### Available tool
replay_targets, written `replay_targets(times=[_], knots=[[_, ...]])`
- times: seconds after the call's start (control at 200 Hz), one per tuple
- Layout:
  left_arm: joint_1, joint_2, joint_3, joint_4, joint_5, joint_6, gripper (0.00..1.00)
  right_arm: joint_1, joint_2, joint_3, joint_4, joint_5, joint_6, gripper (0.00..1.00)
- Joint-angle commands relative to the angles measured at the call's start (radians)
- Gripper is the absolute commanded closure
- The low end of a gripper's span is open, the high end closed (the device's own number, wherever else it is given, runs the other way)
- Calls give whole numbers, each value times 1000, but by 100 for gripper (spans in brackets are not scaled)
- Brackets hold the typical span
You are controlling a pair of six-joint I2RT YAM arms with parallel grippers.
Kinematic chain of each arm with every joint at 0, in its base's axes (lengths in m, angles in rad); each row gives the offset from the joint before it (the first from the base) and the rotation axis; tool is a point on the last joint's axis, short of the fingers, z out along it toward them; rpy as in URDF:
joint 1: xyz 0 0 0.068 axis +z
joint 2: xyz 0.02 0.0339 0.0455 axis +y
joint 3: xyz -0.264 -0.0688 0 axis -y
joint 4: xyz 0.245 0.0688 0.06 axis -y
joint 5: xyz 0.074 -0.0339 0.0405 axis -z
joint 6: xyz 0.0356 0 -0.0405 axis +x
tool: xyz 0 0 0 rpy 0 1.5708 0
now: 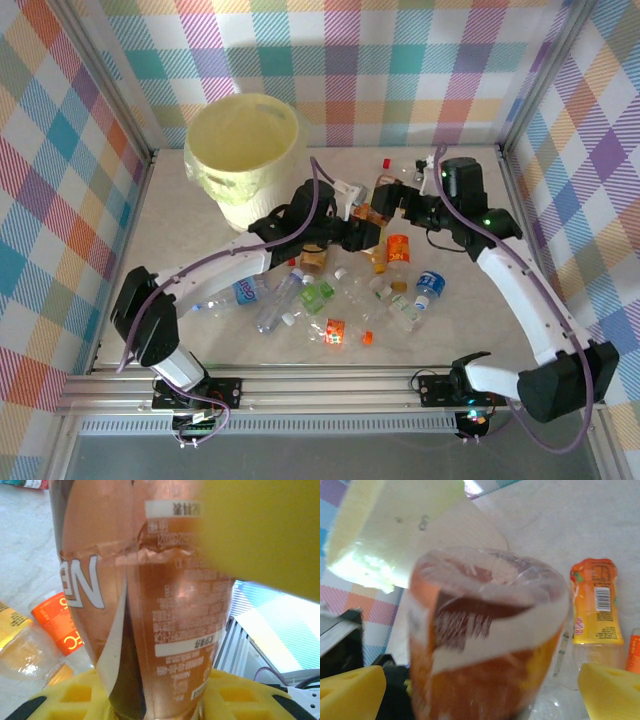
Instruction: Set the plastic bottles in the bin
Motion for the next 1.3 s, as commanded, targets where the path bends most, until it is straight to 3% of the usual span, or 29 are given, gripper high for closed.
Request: replay_targets(times=[0.0,0.325,0.535,0.705,0.965,1.295], knots=[[29,-95,27,-109,-50,-5,67,7,-93,13,-2,-54,-21,0],[170,-173,291,-561,-275,115,67,7,-257,-7,-2,-87,-66,0],[368,-96,530,-744,-272,164,66,7,-286,-50,-5,-93,-50,0],[462,11,693,-799,-274,216,66,7,-284,-64,-15,-105,-57,0],[520,223,927,-860,-382,300,67,7,-277,-67,-45,-119,-78,0],[536,403,996,-863,-449,338,67,8,-259,-70,-80,-125,-105,0]])
